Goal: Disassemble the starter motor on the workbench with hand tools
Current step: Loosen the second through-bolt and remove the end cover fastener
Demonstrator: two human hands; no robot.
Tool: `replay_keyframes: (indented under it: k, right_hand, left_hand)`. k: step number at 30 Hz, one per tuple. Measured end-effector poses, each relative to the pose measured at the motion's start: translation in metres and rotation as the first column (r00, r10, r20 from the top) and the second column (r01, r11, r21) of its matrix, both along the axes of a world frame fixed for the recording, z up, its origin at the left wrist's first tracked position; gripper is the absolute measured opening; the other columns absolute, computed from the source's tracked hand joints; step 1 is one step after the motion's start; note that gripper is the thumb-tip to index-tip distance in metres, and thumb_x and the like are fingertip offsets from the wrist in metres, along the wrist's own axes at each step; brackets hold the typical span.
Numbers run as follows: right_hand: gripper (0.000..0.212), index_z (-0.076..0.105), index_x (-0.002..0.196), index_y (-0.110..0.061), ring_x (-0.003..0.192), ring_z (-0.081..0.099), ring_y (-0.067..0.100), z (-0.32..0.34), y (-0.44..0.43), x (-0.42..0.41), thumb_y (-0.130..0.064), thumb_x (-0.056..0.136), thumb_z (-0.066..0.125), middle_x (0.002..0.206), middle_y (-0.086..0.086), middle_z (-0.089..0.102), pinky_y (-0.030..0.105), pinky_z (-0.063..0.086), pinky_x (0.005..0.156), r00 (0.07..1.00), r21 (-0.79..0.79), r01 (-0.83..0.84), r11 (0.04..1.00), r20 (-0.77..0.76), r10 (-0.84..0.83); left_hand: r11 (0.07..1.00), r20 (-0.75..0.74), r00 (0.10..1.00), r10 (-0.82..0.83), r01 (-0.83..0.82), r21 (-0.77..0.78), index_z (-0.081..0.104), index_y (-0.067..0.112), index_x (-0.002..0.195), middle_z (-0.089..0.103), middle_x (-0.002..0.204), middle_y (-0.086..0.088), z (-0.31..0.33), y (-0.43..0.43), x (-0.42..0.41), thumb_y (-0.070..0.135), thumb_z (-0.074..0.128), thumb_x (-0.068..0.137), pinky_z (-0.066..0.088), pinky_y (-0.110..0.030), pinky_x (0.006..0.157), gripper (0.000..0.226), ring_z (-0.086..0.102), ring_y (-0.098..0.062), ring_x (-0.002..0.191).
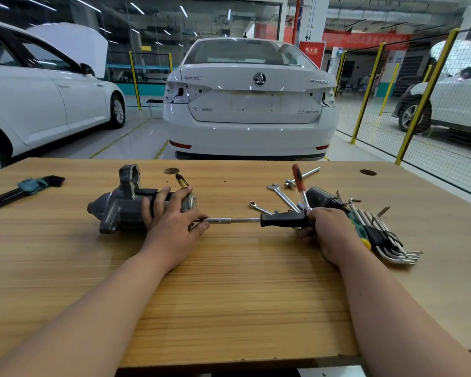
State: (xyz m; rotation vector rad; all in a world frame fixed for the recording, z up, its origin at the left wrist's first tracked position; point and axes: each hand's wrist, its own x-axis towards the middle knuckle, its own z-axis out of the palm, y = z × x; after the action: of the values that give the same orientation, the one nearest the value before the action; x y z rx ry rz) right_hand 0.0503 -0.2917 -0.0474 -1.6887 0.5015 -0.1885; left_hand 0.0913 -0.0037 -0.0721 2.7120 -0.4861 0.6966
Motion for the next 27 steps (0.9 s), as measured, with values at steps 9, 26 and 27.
replay_keyframes:
  k: [9, 26, 27]
  right_hand:
    - [0.020, 0.065, 0.094, -0.012, 0.065, 0.060, 0.021, 0.0011, 0.0018, -0.0015, -0.012, 0.098, 0.046, 0.088, 0.017, 0.067, 0.036, 0.051, 0.066, 1.000, 0.014, 0.013, 1.000, -0.008, -0.013]
    - [0.018, 0.064, 0.089, -0.015, 0.069, 0.070, 0.017, -0.0022, -0.0037, -0.0062, -0.032, 0.095, 0.063, 0.080, 0.005, 0.073, 0.037, 0.056, 0.075, 0.988, -0.122, -0.144, 0.982, 0.044, 0.151]
    - [0.019, 0.064, 0.087, -0.015, 0.066, 0.069, 0.015, -0.0018, -0.0042, -0.0063, -0.033, 0.095, 0.064, 0.074, 0.003, 0.073, 0.036, 0.055, 0.072, 0.986, -0.141, -0.154, 0.978, 0.046, 0.161]
  left_hand:
    - [1.000, -0.014, 1.000, 0.012, -0.012, -0.006, 0.063, 0.048, 0.102, 0.017, 0.154, 0.012, 0.0020, -0.0013, -0.0025, 0.054, 0.052, 0.089, -0.024, -0.037, 0.105, 0.018, -0.008, -0.017, 0.141]
    - [0.999, -0.063, 0.998, 0.026, -0.025, 0.022, 0.062, 0.050, 0.105, 0.011, 0.155, 0.014, 0.0046, -0.0022, -0.0035, 0.054, 0.044, 0.093, -0.030, -0.036, 0.100, 0.022, -0.014, -0.015, 0.139]
    - [1.000, -0.060, 0.998, 0.021, -0.020, 0.015, 0.062, 0.049, 0.105, 0.012, 0.155, 0.014, 0.0048, -0.0022, -0.0037, 0.054, 0.045, 0.092, -0.030, -0.036, 0.101, 0.022, -0.014, -0.015, 0.140]
